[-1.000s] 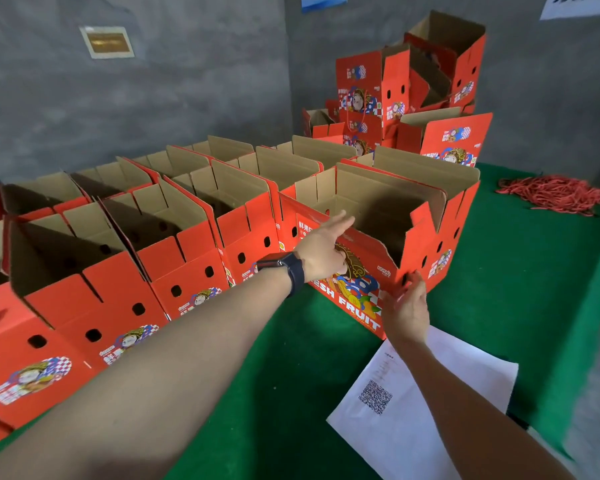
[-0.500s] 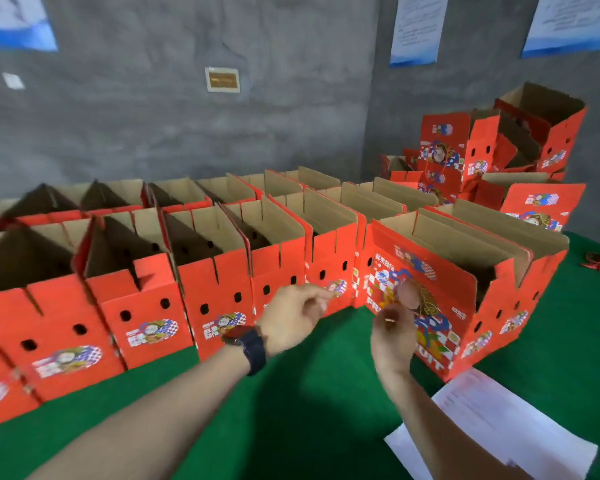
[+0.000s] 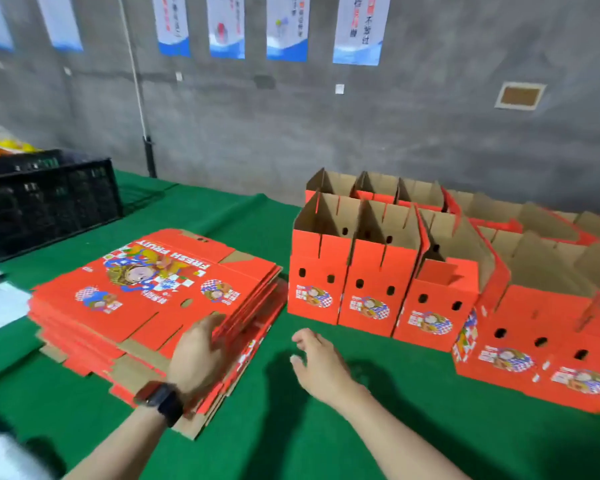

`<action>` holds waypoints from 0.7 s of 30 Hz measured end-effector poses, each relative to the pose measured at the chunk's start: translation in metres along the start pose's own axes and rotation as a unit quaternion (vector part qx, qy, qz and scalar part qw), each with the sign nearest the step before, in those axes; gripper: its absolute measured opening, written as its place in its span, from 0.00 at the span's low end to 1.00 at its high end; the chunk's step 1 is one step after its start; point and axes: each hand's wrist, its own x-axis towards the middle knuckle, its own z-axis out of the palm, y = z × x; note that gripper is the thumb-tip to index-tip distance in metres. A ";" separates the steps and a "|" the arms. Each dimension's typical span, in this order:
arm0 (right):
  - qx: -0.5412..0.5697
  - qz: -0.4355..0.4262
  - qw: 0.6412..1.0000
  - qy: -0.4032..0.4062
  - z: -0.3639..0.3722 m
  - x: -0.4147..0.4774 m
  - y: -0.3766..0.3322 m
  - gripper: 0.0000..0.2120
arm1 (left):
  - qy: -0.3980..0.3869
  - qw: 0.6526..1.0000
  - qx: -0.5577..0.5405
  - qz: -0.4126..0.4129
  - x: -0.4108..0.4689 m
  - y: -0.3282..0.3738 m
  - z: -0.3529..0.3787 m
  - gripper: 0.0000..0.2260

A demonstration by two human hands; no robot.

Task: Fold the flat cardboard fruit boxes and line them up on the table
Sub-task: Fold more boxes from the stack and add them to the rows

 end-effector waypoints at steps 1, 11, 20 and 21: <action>-0.010 -0.033 0.999 -0.028 0.023 0.018 -0.031 0.20 | 0.016 1.000 0.007 -0.024 0.010 -0.018 -0.016 0.19; -0.246 -0.057 0.952 -0.173 0.126 0.121 -0.131 0.49 | -0.112 0.985 0.104 -0.078 0.042 -0.129 -0.068 0.20; -0.243 -0.146 0.934 -0.217 0.141 0.092 -0.108 0.39 | 0.020 0.988 -0.006 -0.156 0.054 -0.169 -0.077 0.12; -0.248 -0.155 0.930 -0.224 0.137 0.092 -0.107 0.39 | 0.029 0.985 -0.018 -0.167 0.055 -0.173 -0.076 0.12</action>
